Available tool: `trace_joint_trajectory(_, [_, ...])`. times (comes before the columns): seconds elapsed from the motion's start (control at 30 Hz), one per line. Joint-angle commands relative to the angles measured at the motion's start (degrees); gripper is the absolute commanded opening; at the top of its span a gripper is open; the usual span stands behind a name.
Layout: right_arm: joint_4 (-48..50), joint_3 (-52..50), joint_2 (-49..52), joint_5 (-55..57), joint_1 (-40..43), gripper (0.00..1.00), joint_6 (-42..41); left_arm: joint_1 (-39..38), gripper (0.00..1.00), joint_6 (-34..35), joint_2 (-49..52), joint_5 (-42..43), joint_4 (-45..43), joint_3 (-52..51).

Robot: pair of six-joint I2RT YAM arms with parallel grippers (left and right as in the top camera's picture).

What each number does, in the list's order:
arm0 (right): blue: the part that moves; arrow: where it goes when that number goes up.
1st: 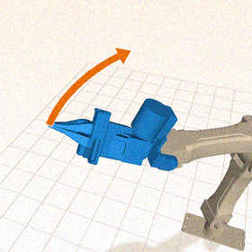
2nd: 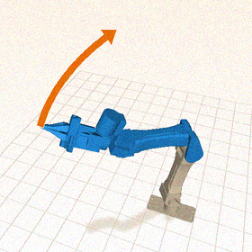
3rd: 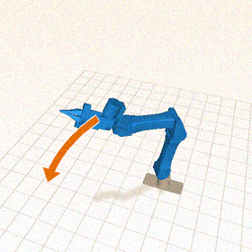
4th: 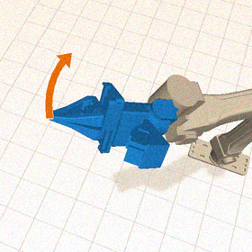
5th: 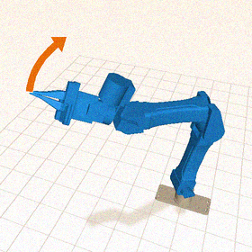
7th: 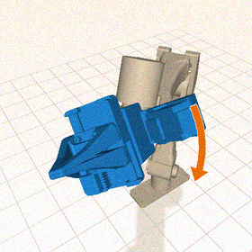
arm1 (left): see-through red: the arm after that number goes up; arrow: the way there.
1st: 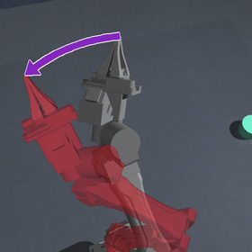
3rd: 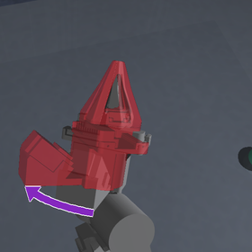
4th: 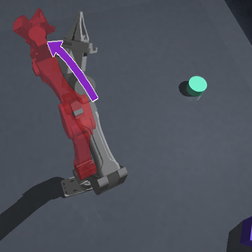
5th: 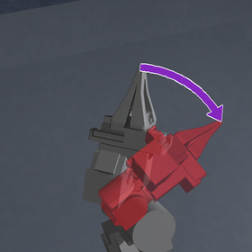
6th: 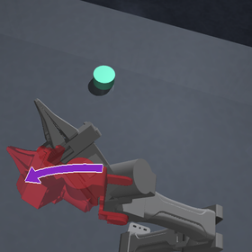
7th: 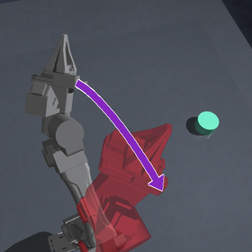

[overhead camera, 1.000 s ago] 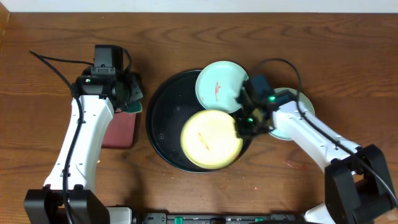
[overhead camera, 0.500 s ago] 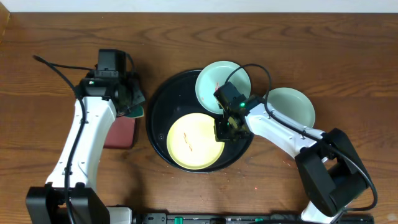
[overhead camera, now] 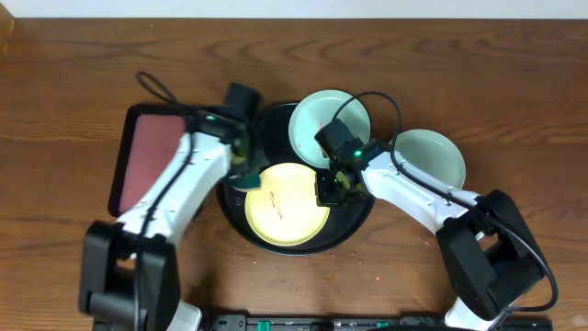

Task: Clean dirty plates on tray and stack at the side
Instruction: 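Scrub the yellow plate with the sponge in the left gripper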

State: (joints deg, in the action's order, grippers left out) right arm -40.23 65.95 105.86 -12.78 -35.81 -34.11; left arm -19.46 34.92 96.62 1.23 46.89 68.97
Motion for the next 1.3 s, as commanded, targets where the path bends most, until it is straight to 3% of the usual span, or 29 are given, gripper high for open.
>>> trace_joint_trajectory(0.0, [0.2, 1.1, 0.3, 0.9, 0.1, 0.01, -0.3, -4.2, 0.07, 2.2, 3.3, -0.2, 1.1, -0.5])
trace_joint_trajectory(0.37, [0.2, 1.1, 0.3, 0.9, 0.2, 0.01, -0.3, -9.7, 0.07, -2.6, 9.9, -0.1, 1.9, -2.9])
trace_joint_trajectory(0.43, [0.2, 1.1, 0.3, 0.9, 0.2, 0.01, -0.3, -9.9, 0.07, -5.6, 9.9, 1.9, 1.5, -3.6])
trace_joint_trajectory(0.57, [0.2, 1.1, 0.3, 0.9, 0.2, 0.01, -0.3, -10.4, 0.08, -21.8, 9.9, 15.1, -1.3, -5.0])
trace_joint_trajectory(0.67, [0.2, 1.1, 0.3, 0.9, 0.2, 0.01, -0.3, -11.0, 0.07, -30.6, 9.9, 20.3, -1.4, -5.3])
trace_joint_trajectory(0.93, [0.2, 1.1, 0.3, 0.7, 0.2, 0.01, -0.3, -11.6, 0.08, -35.4, 9.9, 20.5, -2.5, -5.7])
trace_joint_trajectory(1.1, [0.3, 1.1, 0.3, 0.7, 0.2, 0.01, -0.3, -11.4, 0.07, -34.2, 9.9, 13.8, -3.8, -5.7])
trace_joint_trajectory(1.27, [2.3, 1.1, 0.3, 0.5, 0.2, 0.01, -0.3, -9.8, 0.07, -14.1, 9.9, -2.0, -5.0, -5.7])
